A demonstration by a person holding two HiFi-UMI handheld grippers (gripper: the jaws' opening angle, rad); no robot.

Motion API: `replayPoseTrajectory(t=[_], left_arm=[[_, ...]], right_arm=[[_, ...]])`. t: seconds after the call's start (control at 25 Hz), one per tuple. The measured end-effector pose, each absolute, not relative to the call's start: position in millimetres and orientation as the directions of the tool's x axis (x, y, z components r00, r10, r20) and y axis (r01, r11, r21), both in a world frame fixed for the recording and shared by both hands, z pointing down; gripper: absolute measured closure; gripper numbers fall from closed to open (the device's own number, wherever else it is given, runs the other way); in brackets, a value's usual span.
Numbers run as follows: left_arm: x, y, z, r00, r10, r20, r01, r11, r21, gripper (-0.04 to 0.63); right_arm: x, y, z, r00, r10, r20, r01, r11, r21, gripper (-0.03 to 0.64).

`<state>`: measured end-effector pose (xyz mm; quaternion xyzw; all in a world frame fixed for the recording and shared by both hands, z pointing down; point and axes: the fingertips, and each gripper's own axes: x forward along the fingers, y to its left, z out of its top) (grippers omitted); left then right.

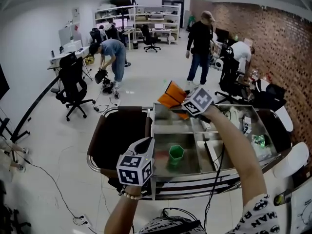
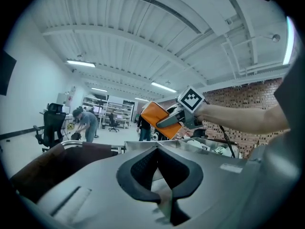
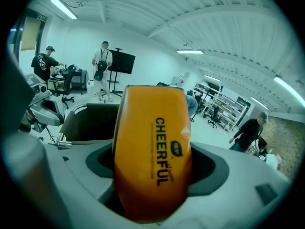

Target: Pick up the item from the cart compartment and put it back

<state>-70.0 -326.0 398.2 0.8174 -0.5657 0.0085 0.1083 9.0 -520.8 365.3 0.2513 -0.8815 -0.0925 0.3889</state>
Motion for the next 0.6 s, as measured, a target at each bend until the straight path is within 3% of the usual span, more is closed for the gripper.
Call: replayPoseTrajectory(t=[0.6], left_arm=[[-68, -343, 403, 0.314, -0.942, 0.119, -0.94, -0.291, 0.177, 0.592]], right_arm=[[8, -550, 473, -0.459, -0.309, 0.833, -0.141, 0.951, 0.275, 0.204]])
